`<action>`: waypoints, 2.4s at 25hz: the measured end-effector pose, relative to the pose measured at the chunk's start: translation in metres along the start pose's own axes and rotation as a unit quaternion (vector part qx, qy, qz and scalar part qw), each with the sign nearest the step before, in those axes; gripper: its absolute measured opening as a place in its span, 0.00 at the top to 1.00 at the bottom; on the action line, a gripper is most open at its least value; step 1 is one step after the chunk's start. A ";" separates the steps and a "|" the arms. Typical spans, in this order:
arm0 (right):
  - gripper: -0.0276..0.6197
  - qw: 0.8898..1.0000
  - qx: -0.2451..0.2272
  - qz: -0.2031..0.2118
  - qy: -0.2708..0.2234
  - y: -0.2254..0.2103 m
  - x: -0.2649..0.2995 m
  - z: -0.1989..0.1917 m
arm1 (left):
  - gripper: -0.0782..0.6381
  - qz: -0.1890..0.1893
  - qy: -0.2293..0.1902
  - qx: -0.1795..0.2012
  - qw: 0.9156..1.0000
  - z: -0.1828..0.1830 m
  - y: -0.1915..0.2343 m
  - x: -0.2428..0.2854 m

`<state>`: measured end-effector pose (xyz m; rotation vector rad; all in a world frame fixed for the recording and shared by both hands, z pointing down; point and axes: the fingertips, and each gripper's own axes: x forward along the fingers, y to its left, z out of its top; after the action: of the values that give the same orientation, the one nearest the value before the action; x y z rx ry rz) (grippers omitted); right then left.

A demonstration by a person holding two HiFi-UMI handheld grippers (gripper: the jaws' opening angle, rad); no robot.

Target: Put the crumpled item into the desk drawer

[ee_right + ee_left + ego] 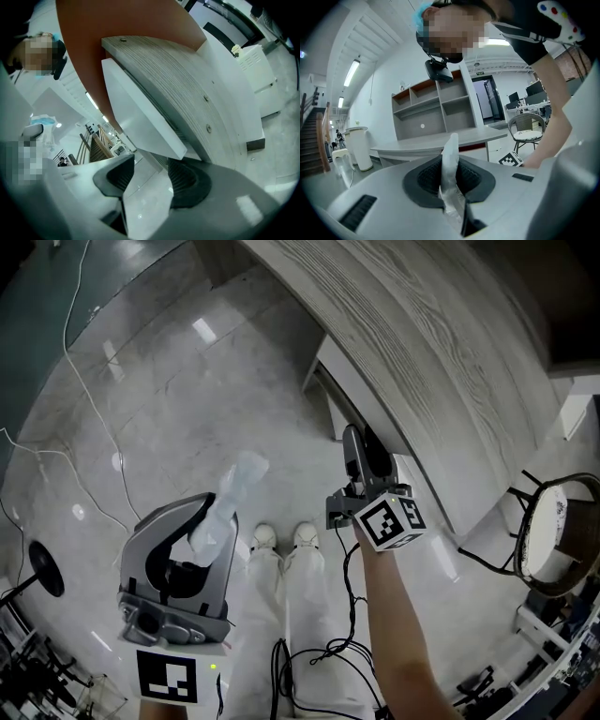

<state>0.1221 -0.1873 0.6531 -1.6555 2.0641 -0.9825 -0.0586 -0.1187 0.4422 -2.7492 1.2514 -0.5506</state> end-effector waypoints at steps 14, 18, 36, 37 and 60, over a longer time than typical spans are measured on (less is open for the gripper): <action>0.78 0.997 0.041 0.015 -0.060 0.006 0.003 0.021 | 0.82 0.030 -0.005 -0.028 0.999 -0.006 0.021 -0.005; 0.80 0.998 0.022 0.021 -0.051 0.009 0.001 0.021 | 0.82 0.029 -0.007 -0.023 0.999 -0.005 0.021 -0.008; 0.85 0.996 -0.073 0.045 0.021 0.025 -0.014 -0.005 | 0.82 0.026 -0.013 -0.007 1.000 -0.002 0.016 -0.012; 0.86 0.995 -0.082 0.051 0.030 0.029 -0.015 -0.010 | 0.82 0.026 -0.013 -0.007 1.000 -0.001 0.016 -0.012; 0.85 0.978 -0.178 0.009 0.110 0.032 -0.029 -0.051 | 0.82 0.031 -0.011 0.003 0.999 -0.002 0.015 -0.024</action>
<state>0.0754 -0.1410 0.6630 -1.7546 2.5205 -0.8611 -0.0848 -0.1109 0.4342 -2.6950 1.3222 -0.5157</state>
